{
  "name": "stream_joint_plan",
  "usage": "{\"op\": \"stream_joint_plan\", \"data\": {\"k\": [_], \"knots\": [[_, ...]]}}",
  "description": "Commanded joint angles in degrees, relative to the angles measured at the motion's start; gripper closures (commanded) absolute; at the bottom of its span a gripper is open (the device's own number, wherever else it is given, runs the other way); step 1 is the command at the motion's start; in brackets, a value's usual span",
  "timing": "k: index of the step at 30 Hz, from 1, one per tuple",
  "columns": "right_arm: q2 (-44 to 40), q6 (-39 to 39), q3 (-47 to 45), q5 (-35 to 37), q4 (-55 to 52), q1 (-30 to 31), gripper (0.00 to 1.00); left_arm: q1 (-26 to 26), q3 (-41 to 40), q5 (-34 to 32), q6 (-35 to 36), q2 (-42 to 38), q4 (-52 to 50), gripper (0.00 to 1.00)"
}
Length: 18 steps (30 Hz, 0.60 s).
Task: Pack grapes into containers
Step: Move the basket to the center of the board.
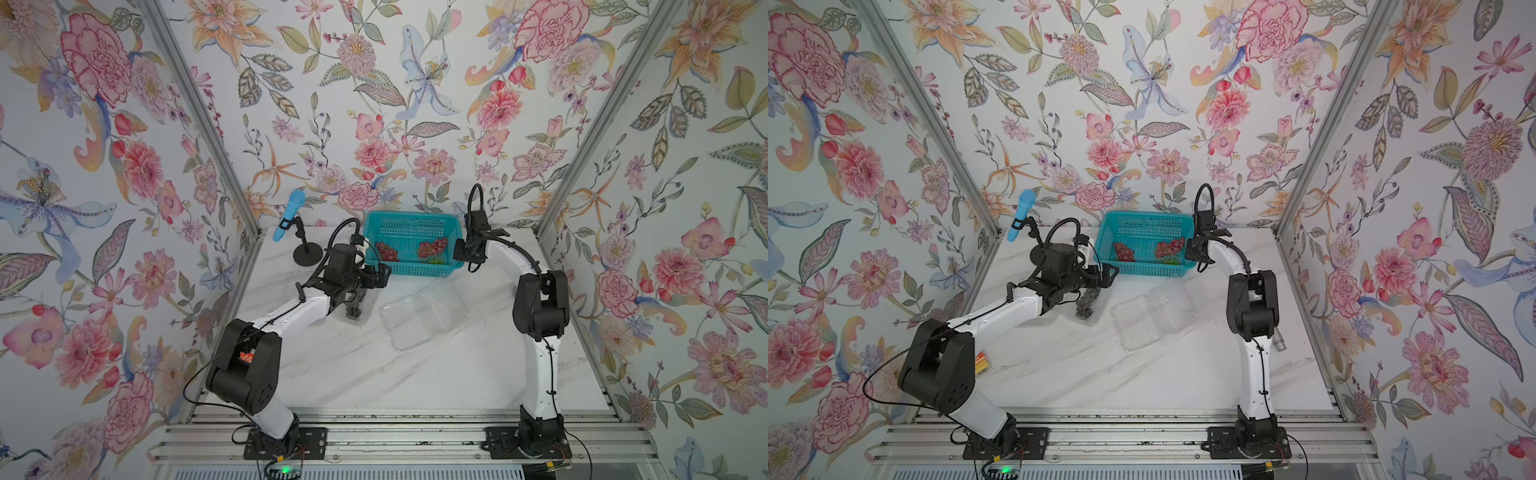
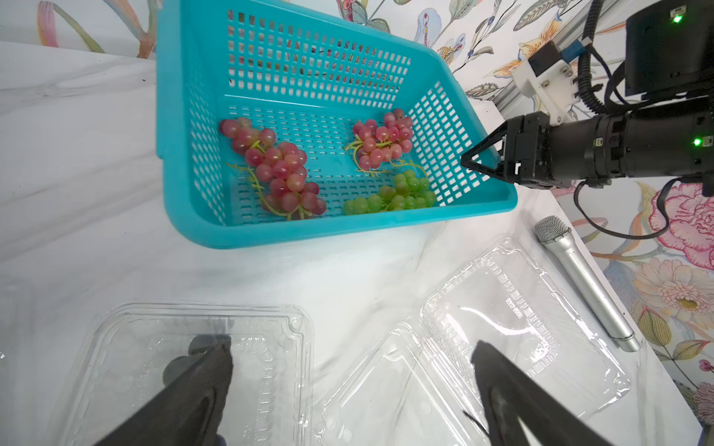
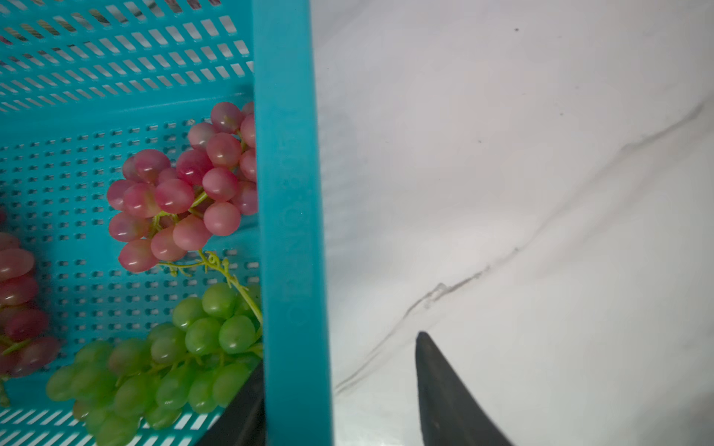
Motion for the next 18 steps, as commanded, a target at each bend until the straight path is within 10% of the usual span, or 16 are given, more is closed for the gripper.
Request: {"op": "stream_joint_plan", "data": {"k": [1, 18], "knots": [[-4.7, 0.39, -4.62, 4.37, -2.63, -3.02, 0.5, -0.51, -0.36, 1.45, -0.09, -0.67, 1.9, 0.0], [-21.58, -0.59, -19.93, 9.74, -0.6, -8.46, 0.38, -1.0, 4.43, 2.88, 1.23, 3.98, 1.53, 0.0]]}}
